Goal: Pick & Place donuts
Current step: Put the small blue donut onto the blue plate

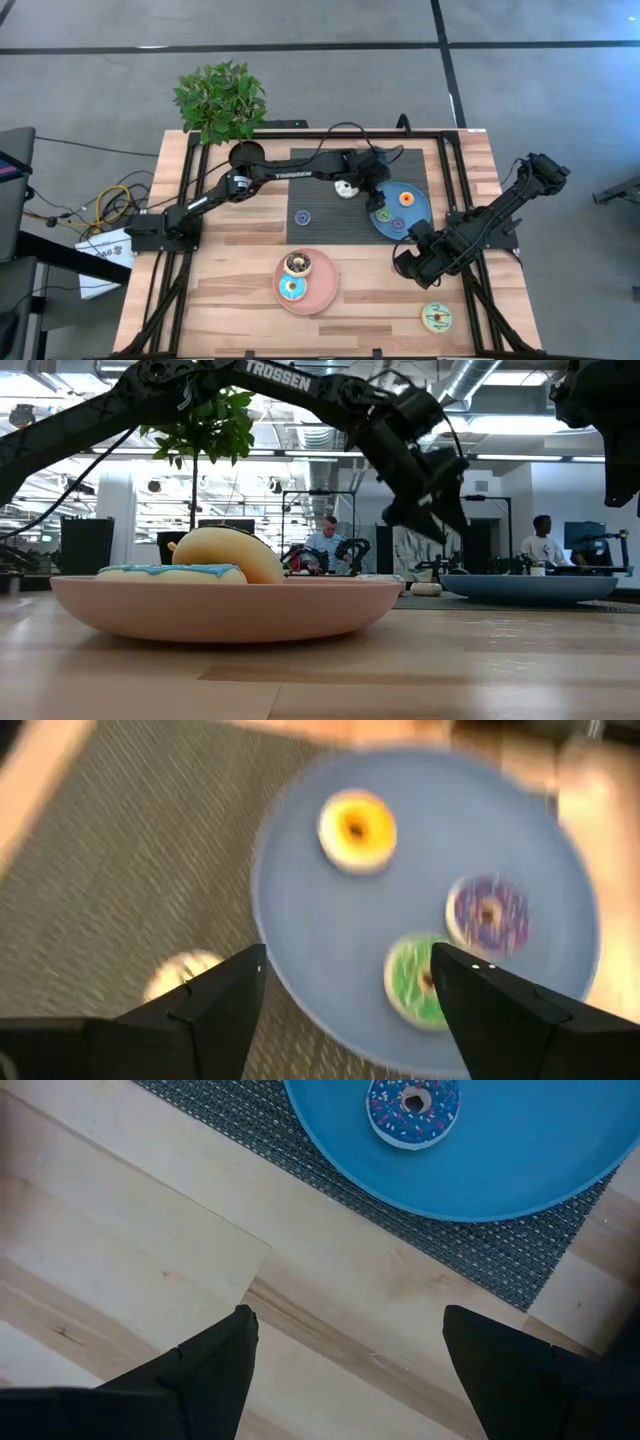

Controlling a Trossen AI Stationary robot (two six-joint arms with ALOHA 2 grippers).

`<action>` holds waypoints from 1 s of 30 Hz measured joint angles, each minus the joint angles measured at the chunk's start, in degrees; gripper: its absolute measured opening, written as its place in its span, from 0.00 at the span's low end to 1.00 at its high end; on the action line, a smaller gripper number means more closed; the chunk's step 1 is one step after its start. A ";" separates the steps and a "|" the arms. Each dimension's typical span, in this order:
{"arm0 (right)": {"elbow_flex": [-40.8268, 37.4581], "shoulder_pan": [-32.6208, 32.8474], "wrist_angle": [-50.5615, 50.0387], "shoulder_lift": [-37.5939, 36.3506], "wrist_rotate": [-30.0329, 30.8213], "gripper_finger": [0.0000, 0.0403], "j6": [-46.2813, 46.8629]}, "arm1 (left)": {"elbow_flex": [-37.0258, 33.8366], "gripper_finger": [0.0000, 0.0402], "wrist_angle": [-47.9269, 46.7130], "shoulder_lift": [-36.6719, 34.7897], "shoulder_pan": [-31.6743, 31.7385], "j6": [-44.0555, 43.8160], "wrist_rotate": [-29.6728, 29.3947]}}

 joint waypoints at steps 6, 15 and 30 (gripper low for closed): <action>0.00 0.00 0.24 0.00 0.00 0.76 -1.34 | -0.01 0.49 -7.23 -4.20 1.27 -0.24 -0.08; -0.02 3.48 0.22 0.02 0.24 0.76 -1.91 | -0.07 0.02 -16.90 -6.74 1.21 -3.67 1.47; -0.02 18.16 -0.23 0.00 4.89 0.76 7.57 | -10.57 0.00 -11.12 -8.74 -8.94 -12.48 -3.72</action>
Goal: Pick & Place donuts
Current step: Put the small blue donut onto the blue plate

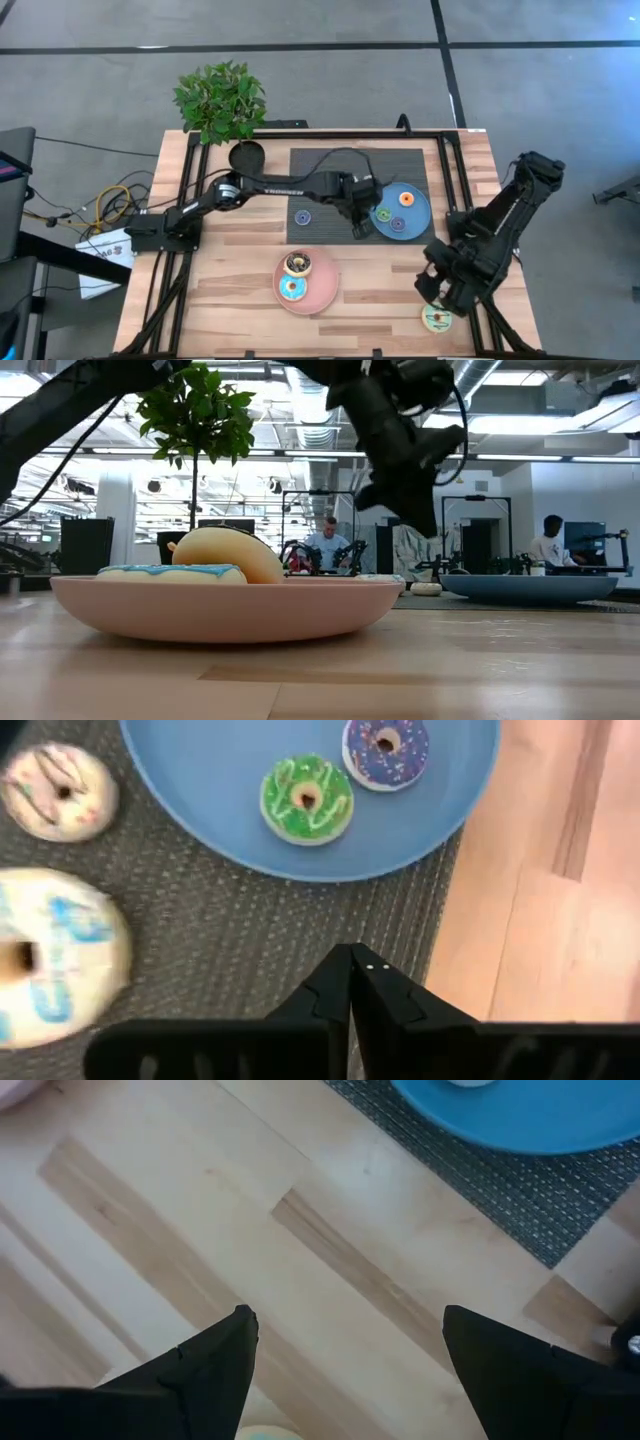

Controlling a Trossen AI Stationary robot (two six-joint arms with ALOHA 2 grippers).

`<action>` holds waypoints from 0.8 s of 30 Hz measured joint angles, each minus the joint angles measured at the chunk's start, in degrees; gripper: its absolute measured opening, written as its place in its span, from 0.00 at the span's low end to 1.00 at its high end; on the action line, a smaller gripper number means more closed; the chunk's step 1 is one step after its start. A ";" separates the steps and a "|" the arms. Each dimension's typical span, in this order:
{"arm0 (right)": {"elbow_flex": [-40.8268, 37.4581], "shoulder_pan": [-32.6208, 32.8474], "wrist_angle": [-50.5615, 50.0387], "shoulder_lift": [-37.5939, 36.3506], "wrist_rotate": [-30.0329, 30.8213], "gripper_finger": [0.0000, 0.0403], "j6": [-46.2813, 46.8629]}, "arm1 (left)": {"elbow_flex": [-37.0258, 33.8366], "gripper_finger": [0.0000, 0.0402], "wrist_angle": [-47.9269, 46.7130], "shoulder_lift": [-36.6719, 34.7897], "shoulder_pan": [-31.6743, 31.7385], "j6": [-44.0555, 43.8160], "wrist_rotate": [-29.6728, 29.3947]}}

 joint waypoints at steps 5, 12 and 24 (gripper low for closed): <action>0.00 3.40 -0.48 0.02 1.78 0.76 2.95 | -11.11 0.00 9.03 -5.84 -3.47 -3.33 -1.94; 0.00 3.06 -0.47 0.02 3.80 0.76 2.98 | -38.58 0.00 32.71 -21.65 -5.18 -7.06 -3.96; 0.00 -8.72 -1.29 0.04 4.27 0.76 -6.40 | -86.02 0.00 68.30 -56.18 -6.22 -0.33 -4.91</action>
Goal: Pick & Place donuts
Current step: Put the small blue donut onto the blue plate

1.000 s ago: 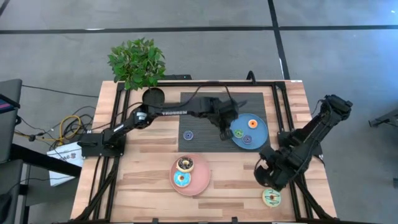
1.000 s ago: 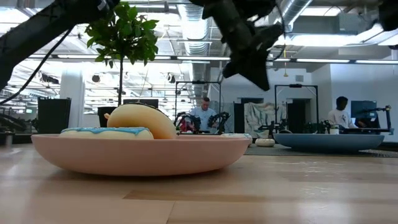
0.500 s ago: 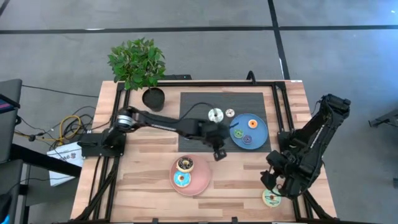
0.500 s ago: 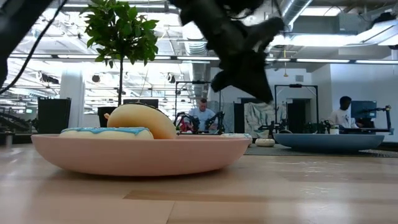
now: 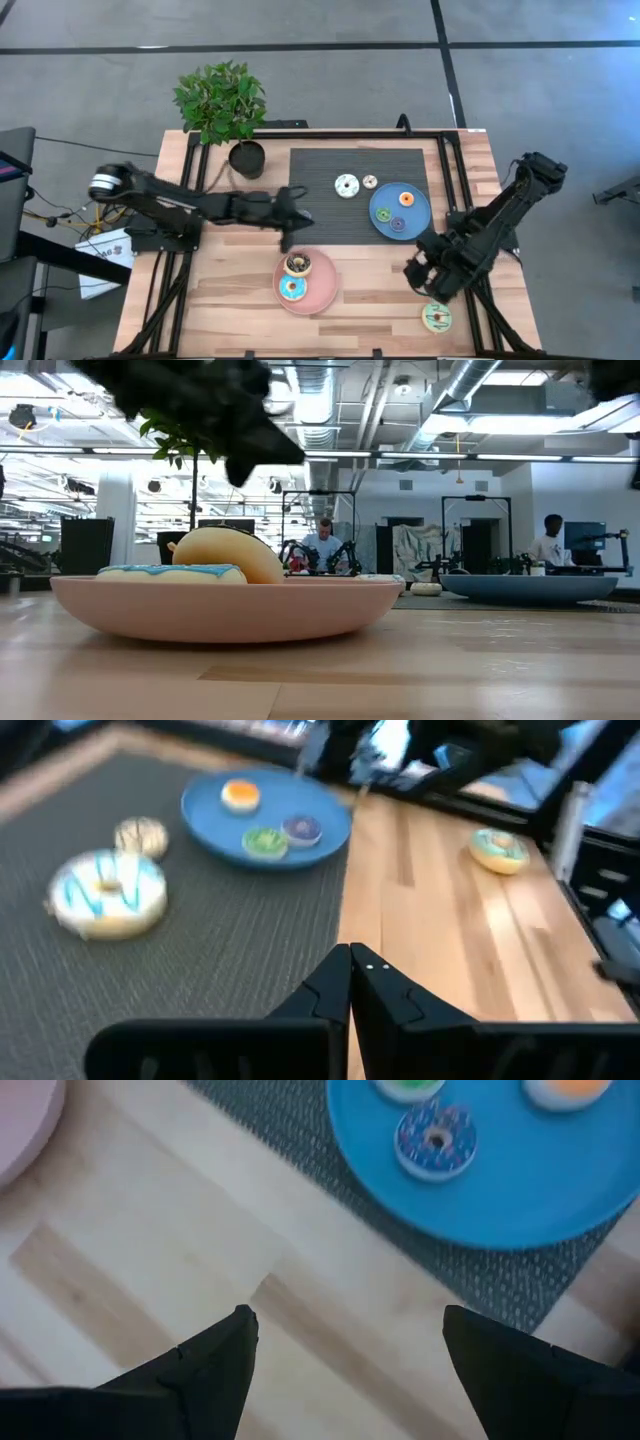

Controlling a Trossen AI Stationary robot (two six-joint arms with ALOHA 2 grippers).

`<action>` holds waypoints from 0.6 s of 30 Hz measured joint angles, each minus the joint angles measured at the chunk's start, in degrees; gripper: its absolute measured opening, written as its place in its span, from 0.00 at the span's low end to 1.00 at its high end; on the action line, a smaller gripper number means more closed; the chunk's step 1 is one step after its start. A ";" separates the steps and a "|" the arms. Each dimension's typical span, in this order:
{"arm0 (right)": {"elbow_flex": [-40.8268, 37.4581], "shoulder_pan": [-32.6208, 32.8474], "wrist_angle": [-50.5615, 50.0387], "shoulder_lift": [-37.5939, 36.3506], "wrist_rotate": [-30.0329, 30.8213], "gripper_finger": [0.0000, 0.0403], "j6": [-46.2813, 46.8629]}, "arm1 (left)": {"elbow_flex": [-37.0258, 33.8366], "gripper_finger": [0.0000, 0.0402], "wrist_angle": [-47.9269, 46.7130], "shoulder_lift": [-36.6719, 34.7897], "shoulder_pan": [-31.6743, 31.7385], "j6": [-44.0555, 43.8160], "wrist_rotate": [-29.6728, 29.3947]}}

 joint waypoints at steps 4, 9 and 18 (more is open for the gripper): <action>0.00 -6.80 0.47 0.00 -0.09 0.76 -2.94 | -7.71 0.00 3.52 -8.79 -0.04 6.94 1.70; 1.89 -16.77 -0.35 -0.02 -0.14 0.75 -10.18 | -13.06 0.00 2.82 -17.84 0.80 11.01 1.69; 3.72 -39.21 -1.23 -0.02 -3.59 0.60 -26.14 | -15.58 0.00 -6.63 -27.70 4.22 12.75 1.68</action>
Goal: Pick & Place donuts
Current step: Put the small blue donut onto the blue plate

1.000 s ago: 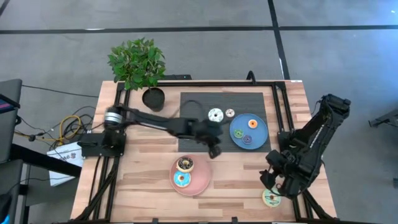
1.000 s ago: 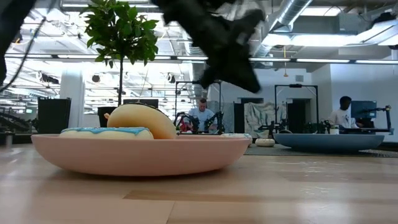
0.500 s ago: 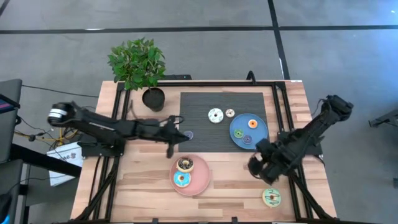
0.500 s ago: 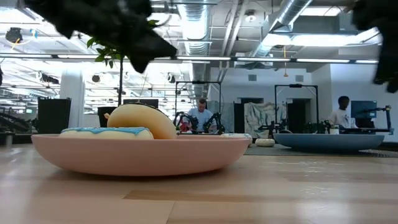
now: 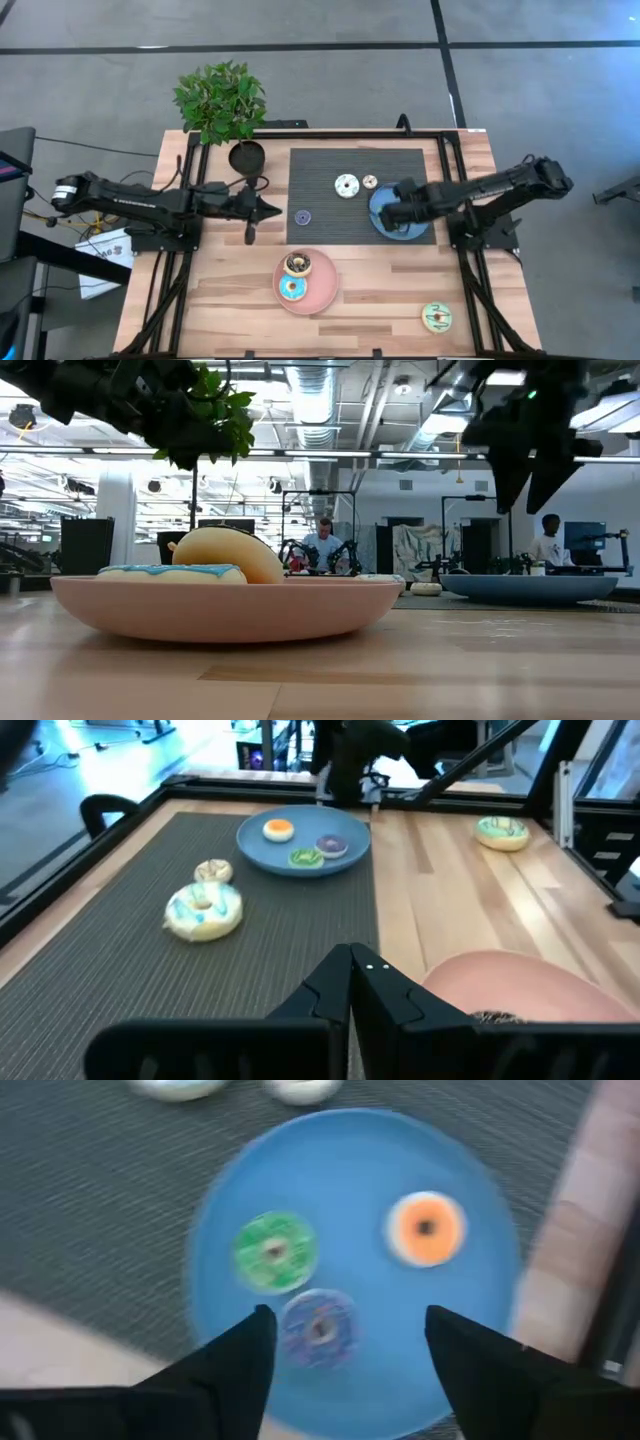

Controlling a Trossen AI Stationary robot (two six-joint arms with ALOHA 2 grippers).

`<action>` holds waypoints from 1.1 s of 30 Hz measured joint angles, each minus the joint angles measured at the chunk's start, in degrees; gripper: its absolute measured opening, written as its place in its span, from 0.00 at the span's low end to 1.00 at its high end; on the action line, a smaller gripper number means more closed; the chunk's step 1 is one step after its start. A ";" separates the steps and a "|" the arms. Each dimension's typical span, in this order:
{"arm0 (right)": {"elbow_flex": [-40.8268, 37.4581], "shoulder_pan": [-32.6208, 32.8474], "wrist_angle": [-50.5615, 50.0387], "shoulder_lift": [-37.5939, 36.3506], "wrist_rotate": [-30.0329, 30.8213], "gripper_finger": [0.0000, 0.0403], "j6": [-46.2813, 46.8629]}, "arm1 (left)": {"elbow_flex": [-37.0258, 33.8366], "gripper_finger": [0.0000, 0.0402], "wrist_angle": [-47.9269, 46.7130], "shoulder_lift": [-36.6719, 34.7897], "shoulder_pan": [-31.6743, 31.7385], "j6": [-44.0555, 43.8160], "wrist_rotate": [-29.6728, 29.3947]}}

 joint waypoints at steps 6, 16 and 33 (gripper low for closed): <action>0.00 -10.02 -2.30 0.80 -2.62 0.44 -3.36 | -0.41 0.00 -2.49 -1.55 1.03 -0.02 0.03; 0.00 -14.35 0.79 10.81 -4.45 0.29 -14.66 | -0.41 0.00 -2.31 -1.55 1.05 -0.86 -0.06; 0.00 -15.70 4.13 24.23 -2.21 0.46 -19.38 | -0.39 0.00 -2.28 -1.53 1.05 -2.04 -0.60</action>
